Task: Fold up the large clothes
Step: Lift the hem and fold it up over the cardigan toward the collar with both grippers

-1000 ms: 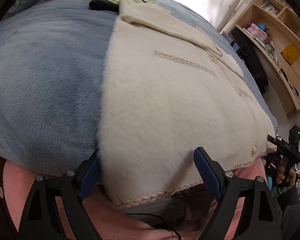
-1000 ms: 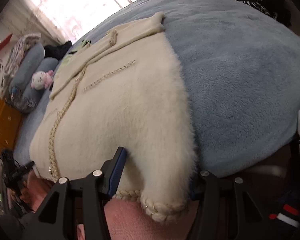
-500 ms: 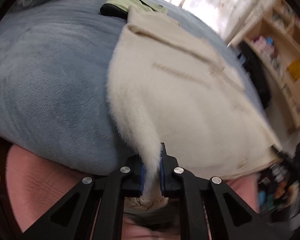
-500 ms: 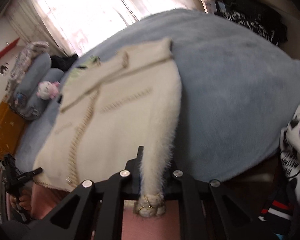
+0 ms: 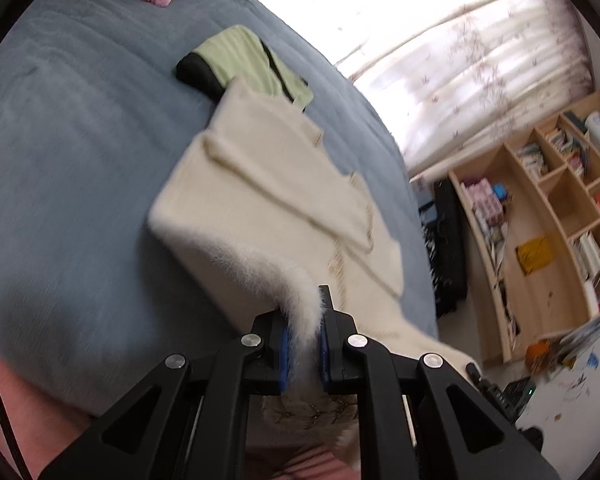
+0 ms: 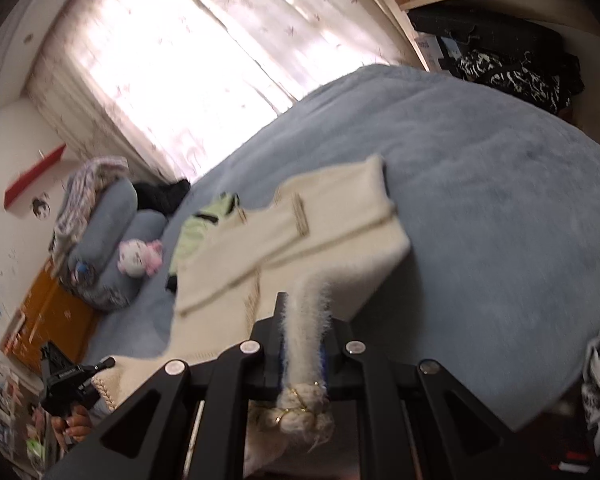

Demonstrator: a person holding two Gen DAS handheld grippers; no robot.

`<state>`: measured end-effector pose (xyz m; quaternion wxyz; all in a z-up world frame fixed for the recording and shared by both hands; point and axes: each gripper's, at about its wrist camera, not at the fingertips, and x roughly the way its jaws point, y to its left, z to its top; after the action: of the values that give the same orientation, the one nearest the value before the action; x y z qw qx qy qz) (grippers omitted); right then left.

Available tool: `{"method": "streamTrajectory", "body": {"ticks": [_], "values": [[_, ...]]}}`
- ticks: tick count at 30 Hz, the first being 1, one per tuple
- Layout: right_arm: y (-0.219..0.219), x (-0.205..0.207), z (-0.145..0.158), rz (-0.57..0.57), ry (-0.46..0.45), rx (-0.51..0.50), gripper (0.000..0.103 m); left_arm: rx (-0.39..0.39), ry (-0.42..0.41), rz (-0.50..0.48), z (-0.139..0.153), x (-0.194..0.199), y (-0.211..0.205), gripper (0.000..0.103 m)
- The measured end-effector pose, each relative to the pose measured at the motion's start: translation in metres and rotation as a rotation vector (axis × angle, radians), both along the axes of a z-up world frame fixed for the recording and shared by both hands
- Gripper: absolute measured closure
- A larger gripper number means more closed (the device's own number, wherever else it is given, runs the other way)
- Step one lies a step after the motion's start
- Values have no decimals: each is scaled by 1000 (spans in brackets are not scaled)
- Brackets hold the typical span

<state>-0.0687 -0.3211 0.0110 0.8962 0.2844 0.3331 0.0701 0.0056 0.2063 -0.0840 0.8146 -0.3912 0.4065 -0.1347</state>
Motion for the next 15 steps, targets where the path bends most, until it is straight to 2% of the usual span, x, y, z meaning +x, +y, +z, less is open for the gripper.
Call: {"method": "streamTrajectory", "body": {"ticks": [9,12,15], "values": [[-2,79,10,-55,-28,67,92,-24,-6,45,19,81,-3,94],[-6,114,8,-74,-22,83,92,-42,6,73,18,116,4,94],[-11,154,2,-89,-9,103,92,-21,30,97,9,156,12,94]]}}
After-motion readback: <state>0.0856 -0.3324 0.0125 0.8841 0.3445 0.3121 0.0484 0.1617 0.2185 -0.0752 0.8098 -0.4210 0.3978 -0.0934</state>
